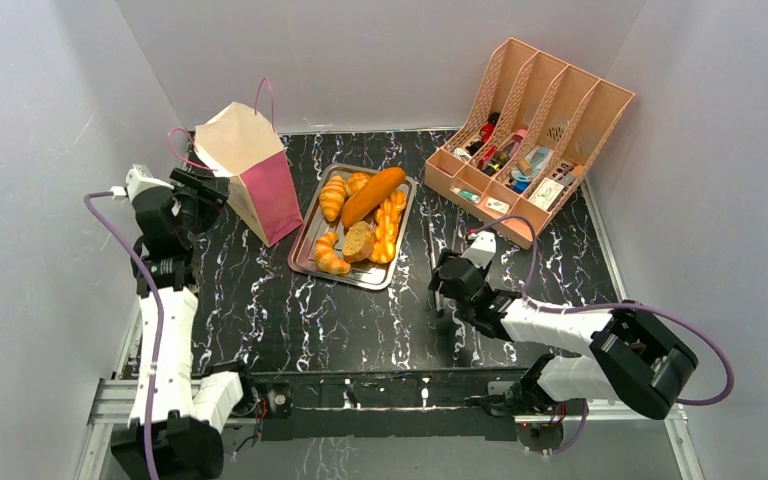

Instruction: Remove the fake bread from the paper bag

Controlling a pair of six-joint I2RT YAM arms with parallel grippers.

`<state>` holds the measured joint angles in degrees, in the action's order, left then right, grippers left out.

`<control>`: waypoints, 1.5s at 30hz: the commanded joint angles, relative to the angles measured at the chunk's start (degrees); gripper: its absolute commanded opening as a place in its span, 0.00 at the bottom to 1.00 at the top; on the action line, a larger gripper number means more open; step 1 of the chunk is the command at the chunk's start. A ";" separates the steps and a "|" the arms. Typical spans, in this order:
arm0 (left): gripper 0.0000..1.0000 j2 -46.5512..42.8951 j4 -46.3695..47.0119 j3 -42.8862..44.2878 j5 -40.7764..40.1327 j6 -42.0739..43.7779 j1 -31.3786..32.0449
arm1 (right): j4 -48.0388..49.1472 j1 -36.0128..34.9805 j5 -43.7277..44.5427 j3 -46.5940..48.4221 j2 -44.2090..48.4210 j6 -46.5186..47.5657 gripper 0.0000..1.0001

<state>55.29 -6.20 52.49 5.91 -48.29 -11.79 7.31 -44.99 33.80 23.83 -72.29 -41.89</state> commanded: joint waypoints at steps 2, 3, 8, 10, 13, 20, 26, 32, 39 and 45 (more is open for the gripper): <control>0.55 -9.05 -3.23 -2.35 -3.13 2.20 2.48 | -1.07 -0.36 2.75 2.87 3.57 1.56 0.74; 0.55 -11.03 -3.62 -2.73 -3.53 2.77 3.07 | -1.19 -0.36 2.76 2.93 4.00 1.75 0.78; 0.57 -17.47 -3.28 -5.35 -4.05 7.60 6.17 | -3.36 -0.36 3.33 4.89 5.02 2.73 0.80; 0.62 -18.81 -2.35 -6.59 -1.98 9.79 7.35 | -4.60 -0.36 3.92 5.81 5.28 3.23 0.83; 0.69 -19.80 -0.36 -8.61 1.70 12.86 9.35 | -5.60 -0.36 4.94 6.64 6.09 4.09 0.83; 0.98 -16.98 2.97 -9.90 1.18 20.35 19.53 | -6.28 -0.36 7.16 8.27 7.18 7.13 0.98; 0.98 -7.89 6.43 -7.18 -8.02 28.16 34.86 | -7.17 -0.36 8.31 10.02 6.22 8.17 0.98; 0.98 2.57 9.67 -4.10 -18.08 36.04 46.31 | -8.08 -0.36 10.72 11.22 5.31 8.58 0.98; 0.98 9.30 14.32 -6.72 -22.26 38.36 46.42 | -8.05 -0.32 13.22 12.49 4.52 9.88 0.98; 0.98 12.74 19.00 -10.78 -23.72 40.72 46.47 | -12.44 -0.32 14.51 16.48 2.27 10.31 0.98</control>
<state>67.81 8.08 44.29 -15.33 -10.55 34.63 -3.38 -44.99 44.99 35.64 -68.90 -32.62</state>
